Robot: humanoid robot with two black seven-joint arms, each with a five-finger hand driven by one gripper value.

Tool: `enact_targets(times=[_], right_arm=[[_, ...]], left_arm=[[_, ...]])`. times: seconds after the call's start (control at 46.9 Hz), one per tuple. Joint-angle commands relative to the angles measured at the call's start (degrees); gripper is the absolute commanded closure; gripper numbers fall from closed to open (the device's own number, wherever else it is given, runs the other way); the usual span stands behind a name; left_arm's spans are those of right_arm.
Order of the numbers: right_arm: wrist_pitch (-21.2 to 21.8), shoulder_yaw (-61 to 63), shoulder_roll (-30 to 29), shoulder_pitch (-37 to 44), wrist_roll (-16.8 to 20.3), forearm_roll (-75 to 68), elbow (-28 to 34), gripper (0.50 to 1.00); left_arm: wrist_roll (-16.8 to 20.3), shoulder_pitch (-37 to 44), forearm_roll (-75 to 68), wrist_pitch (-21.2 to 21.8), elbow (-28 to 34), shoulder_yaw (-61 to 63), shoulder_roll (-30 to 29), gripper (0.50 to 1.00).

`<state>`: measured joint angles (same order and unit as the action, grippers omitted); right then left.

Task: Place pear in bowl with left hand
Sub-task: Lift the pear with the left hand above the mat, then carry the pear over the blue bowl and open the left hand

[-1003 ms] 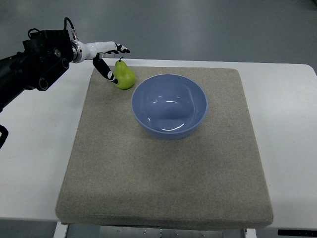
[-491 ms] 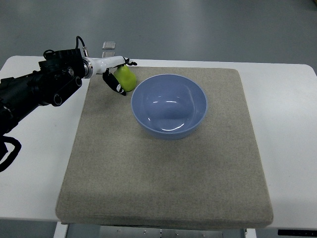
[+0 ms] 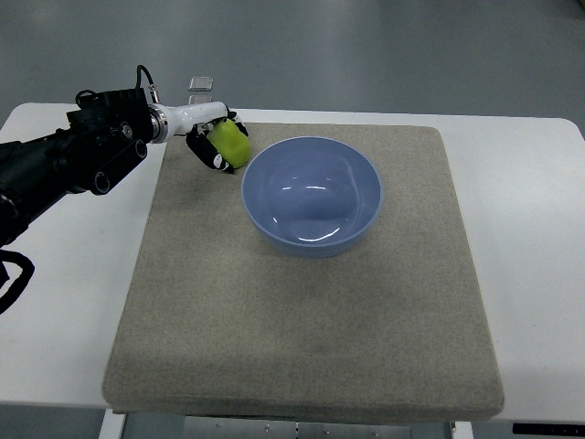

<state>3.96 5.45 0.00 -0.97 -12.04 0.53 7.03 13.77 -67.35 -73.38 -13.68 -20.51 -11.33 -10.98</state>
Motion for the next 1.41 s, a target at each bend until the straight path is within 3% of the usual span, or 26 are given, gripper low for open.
enact_targets(times=[0.0,0.149,0.32,0.704,0.854,1.024,1.366,1.387], right_arm=[[0.0,0.0,0.0,0.0,0.0,0.0,0.0,0.574],[0.0,0.0,0.0,0.0,0.0,0.0,0.0,0.574],[0.0,0.0,0.0,0.0,0.0,0.0,0.0,0.574],[0.0,0.0,0.0,0.0,0.0,0.0,0.0,0.574],[0.0,0.0,0.0,0.0,0.0,0.0,0.0,0.574],[0.0,0.0,0.0,0.0,0.0,0.0,0.0,0.574],[0.0,0.0,0.0,0.0,0.0,0.0,0.0,0.574],[0.0,0.0,0.0,0.0,0.0,0.0,0.0,0.574]], left_arm=[[0.03,-0.5,0.34,-0.03,-0.41,-0.18,-1.06,1.0],[1.08,-2.52,2.09,-0.82,-2.69,-1.06,-3.6,1.0],[1.52,-4.19,9.03,-1.96,-9.63,-1.06,-9.4,1.0],[1.52,-5.6,14.06,-16.72,-28.7,-9.5,-17.14,1.0],[1.44,-4.19,9.93,-16.81,-35.3,-9.06,-16.97,1.0],[1.44,-1.64,1.75,-16.2,-36.0,-9.06,-13.19,1.0],[1.44,0.2,1.22,-14.88,-36.36,-9.06,-10.82,1.0],[1.44,0.29,1.13,-14.88,-36.44,-8.97,-10.73,0.927]])
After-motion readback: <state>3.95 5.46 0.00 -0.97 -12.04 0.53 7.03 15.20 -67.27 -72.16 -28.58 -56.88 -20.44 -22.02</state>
